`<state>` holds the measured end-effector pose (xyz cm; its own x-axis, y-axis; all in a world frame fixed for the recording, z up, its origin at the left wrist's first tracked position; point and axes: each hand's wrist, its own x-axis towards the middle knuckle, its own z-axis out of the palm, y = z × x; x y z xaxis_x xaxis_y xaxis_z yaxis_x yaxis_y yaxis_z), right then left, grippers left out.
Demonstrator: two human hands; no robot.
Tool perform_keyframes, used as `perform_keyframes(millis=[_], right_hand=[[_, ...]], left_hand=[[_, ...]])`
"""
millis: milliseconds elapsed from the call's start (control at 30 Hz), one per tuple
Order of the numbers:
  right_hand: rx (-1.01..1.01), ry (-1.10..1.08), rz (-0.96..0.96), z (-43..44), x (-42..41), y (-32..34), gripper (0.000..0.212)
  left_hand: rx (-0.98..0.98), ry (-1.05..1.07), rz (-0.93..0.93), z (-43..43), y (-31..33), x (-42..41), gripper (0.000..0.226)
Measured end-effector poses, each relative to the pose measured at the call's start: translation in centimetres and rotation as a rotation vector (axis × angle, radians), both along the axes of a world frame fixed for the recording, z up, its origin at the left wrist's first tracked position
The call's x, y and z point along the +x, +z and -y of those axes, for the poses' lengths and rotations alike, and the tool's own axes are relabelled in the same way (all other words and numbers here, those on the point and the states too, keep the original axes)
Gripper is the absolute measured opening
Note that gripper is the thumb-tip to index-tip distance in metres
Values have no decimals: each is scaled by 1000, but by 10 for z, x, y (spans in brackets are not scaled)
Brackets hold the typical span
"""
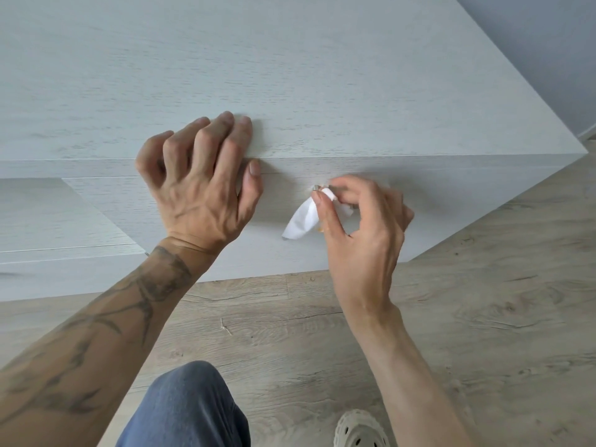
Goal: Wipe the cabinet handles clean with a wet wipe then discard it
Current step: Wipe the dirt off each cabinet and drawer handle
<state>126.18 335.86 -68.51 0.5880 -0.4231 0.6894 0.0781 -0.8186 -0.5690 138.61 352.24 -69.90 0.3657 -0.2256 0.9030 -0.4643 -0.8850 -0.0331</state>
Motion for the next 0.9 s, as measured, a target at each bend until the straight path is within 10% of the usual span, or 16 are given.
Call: perform_keyframes(millis=[900], right_hand=[[-32, -80, 13, -10, 1, 4, 12]], left_hand=[[5, 19, -2, 0, 3, -2, 46]])
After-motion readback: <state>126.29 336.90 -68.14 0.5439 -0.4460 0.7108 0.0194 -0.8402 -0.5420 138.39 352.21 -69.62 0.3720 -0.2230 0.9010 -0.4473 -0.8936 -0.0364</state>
